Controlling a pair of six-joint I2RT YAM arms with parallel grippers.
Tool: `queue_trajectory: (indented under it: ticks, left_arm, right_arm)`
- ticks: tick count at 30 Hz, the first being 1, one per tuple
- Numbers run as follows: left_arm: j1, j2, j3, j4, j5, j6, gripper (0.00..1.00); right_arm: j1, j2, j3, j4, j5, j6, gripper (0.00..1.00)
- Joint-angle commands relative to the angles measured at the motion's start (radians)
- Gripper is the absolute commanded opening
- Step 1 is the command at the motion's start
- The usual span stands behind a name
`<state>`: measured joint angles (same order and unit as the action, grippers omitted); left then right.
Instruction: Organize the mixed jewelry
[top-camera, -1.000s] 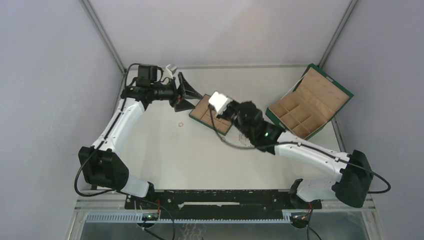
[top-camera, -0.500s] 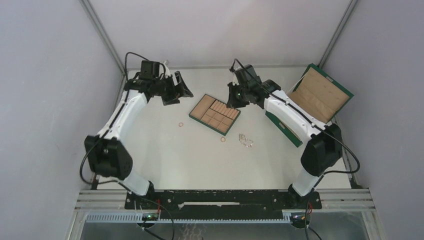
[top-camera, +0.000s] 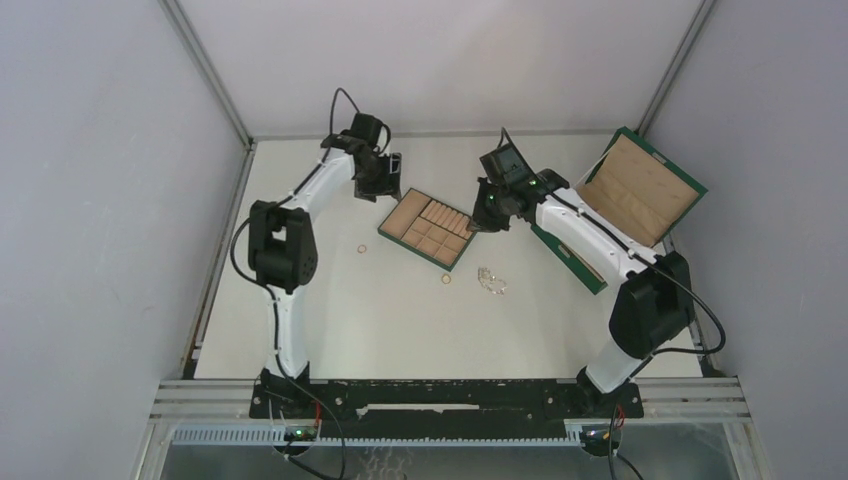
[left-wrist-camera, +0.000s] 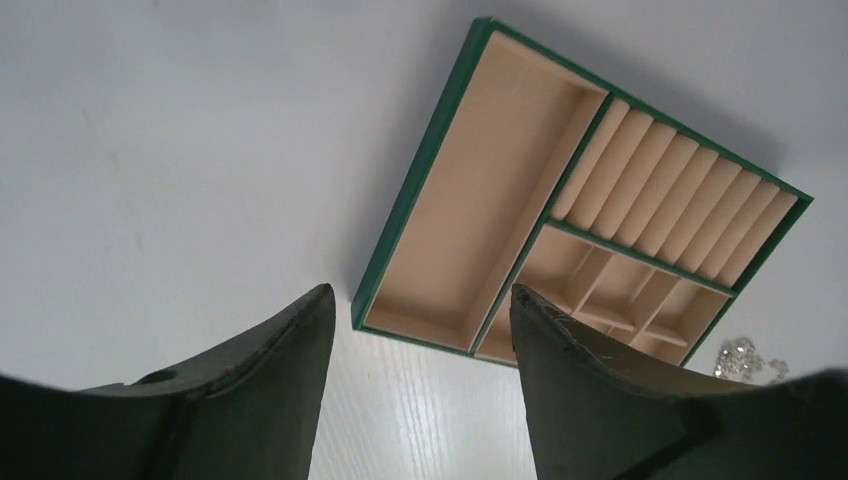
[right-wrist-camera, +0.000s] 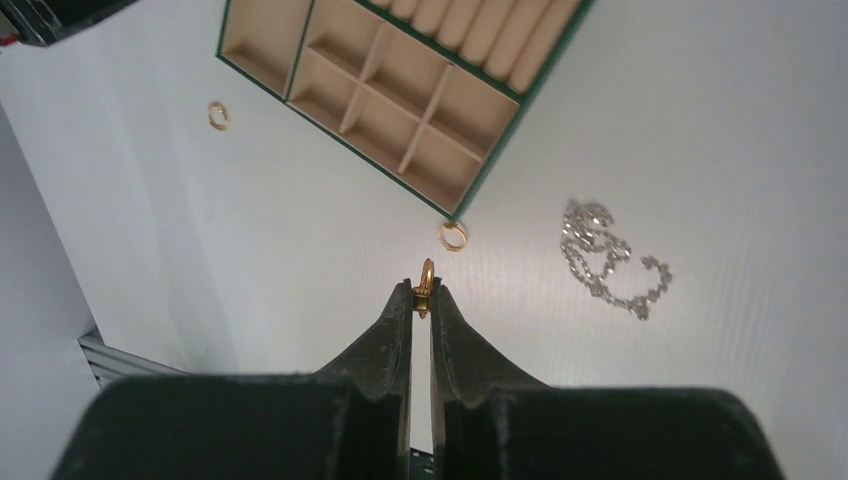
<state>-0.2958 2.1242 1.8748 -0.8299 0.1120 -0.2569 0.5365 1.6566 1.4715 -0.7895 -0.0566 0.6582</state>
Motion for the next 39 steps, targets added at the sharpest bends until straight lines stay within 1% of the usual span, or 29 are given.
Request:
queue_trajectory:
  ticks: [1, 3, 8, 12, 15, 19, 23, 25, 30, 35, 39]
  left_arm:
    - [-0.035, 0.06, 0.117, -0.038, -0.12, 0.069, 0.7]
    - [-0.045, 0.094, 0.138, -0.046, -0.172, 0.087, 0.7]
    - [-0.06, 0.148, 0.139, -0.037, -0.177, 0.091, 0.69]
    - [-0.069, 0.176, 0.143, -0.028, -0.167, 0.077, 0.66]
    - [-0.074, 0.192, 0.145, -0.028, -0.176, 0.065, 0.58]
    - [-0.074, 0.206, 0.146, -0.036, -0.184, 0.043, 0.37]
    - [-0.074, 0.2, 0.143, -0.036, -0.188, 0.029, 0.3]
    - [-0.074, 0.196, 0.143, -0.036, -0.192, 0.021, 0.24]
    - [-0.075, 0.181, 0.134, -0.043, -0.209, -0.023, 0.01]
    - [-0.074, 0.147, 0.09, -0.043, -0.164, -0.052, 0.0]
    - [-0.081, 0.082, -0.02, -0.025, -0.156, -0.048, 0.0]
  right_arm:
    - [-0.018, -0.098, -0.057, 0.017, 0.014, 0.04, 0.0]
    - [-0.019, -0.115, -0.076, 0.006, 0.02, 0.04, 0.0]
    - [-0.02, -0.15, -0.109, -0.002, 0.039, 0.044, 0.0]
    - [-0.019, -0.152, -0.109, 0.002, 0.035, 0.039, 0.0]
    - [-0.019, -0.155, -0.108, 0.006, 0.033, 0.037, 0.0]
    - [-0.019, -0.158, -0.109, 0.004, 0.034, 0.037, 0.0]
    - [-0.019, -0.152, -0.109, 0.002, 0.034, 0.036, 0.0]
    - [-0.017, -0.148, -0.109, 0.002, 0.032, 0.036, 0.0]
    - [-0.017, -0.14, -0.109, 0.009, 0.023, 0.033, 0.0]
    - [-0.016, -0.134, -0.109, 0.008, 0.023, 0.034, 0.0]
    - [-0.016, -0.131, -0.109, 0.004, 0.038, 0.036, 0.0]
